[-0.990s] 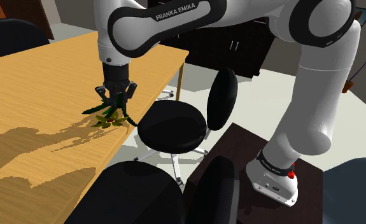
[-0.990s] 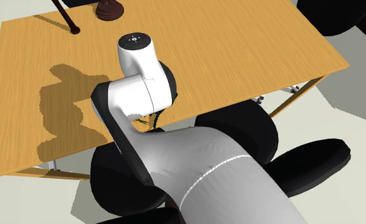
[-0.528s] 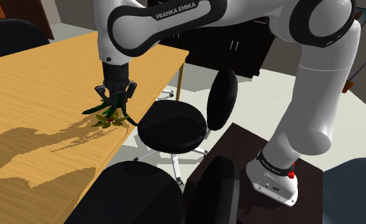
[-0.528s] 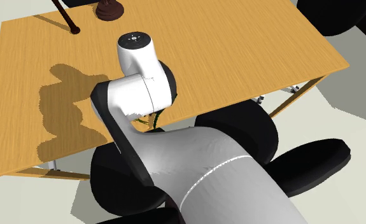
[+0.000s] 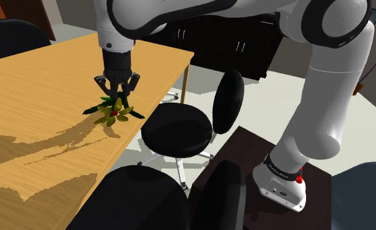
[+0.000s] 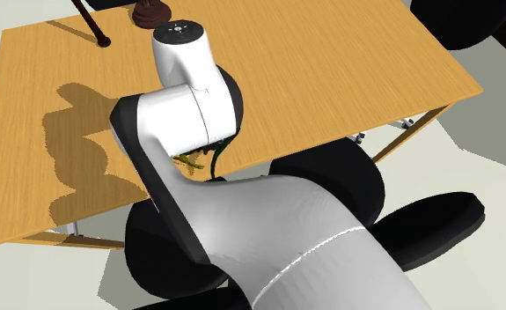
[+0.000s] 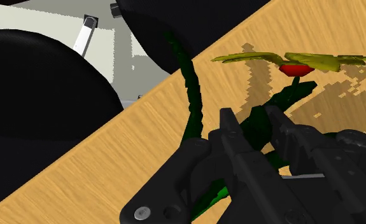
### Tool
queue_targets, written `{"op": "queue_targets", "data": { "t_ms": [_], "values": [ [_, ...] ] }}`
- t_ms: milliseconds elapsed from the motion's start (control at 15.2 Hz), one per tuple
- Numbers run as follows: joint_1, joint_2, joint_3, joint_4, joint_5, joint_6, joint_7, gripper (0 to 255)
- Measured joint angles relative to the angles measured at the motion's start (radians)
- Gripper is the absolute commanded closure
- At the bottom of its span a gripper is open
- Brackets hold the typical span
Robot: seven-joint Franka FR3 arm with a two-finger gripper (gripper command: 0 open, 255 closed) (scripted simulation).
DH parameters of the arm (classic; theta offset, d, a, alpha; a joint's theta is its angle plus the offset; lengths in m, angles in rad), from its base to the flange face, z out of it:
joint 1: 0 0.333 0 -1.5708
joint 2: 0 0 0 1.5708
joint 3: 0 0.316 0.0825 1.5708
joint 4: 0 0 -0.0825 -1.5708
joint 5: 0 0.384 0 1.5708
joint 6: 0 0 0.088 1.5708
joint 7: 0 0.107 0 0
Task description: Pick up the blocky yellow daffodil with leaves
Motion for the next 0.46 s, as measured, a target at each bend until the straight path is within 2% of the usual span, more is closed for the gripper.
{"op": "queue_targets", "data": {
  "t_ms": [462],
  "values": [
    [0.002,-0.012,0.003,0.071,0.004,-0.082,0.006,255]
  ]
}}
